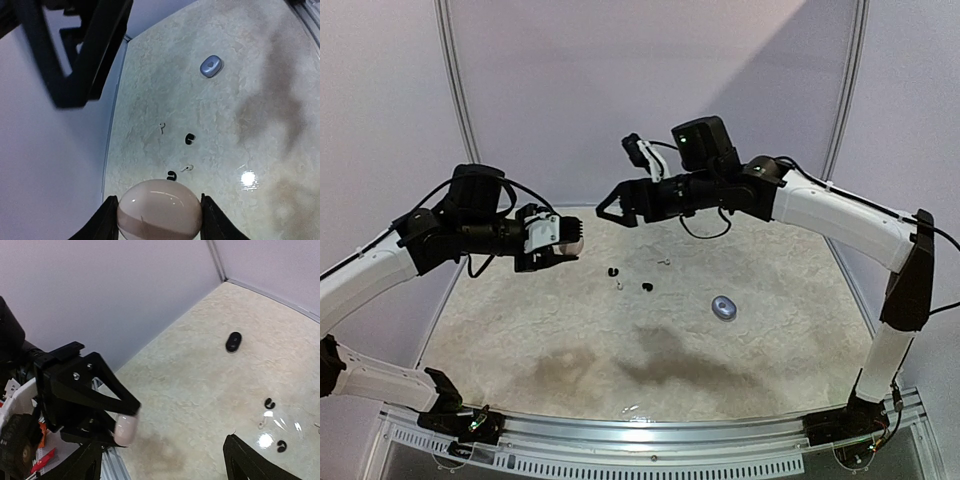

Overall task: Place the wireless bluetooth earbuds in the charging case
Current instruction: Pass from the left arm to the right

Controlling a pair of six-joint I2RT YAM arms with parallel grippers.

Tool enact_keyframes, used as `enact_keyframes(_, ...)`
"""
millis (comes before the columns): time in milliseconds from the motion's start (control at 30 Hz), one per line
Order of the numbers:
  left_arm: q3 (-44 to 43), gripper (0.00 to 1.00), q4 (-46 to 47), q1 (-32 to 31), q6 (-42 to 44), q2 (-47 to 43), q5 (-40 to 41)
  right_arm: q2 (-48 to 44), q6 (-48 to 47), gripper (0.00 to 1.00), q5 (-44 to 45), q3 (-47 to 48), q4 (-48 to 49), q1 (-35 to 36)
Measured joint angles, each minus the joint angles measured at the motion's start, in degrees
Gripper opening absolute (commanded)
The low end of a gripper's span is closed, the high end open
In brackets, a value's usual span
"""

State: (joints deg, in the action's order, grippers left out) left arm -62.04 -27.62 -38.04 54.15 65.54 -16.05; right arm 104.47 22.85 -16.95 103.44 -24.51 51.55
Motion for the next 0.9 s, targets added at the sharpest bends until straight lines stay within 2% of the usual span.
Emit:
enact_keyframes(200, 2.0, 0.17, 2.4, -2.0, 3.0, -1.6, 1.1, 5.4, 0.3, 0.78, -2.5, 4.1, 1.6, 3.8)
enact_keyframes(467, 3.7, 0.17, 3.1, -2.4, 4.6, -2.6, 2.7, 8.2, 2.6, 0.55, -4.7, 4.2, 2.6, 4.0)
enact_keyframes(600, 3.8, 0.17, 3.3, -2.4, 4.6, -2.5, 3.8, 9.1, 2.9, 0.54, -6.8, 4.9, 3.2, 4.0)
enact_keyframes(767, 3.8, 0.16, 4.7, -2.6, 5.1, -1.7, 4.9, 10.6, 3.0, 0.46, -11.3, 5.0, 3.7, 3.9)
enact_keyframes(900, 3.8, 0.16, 6.6, -2.7, 5.8, -1.4, 5.3, 11.7, 3.0, 0.33, -14.2, 5.0, 3.6, 4.1)
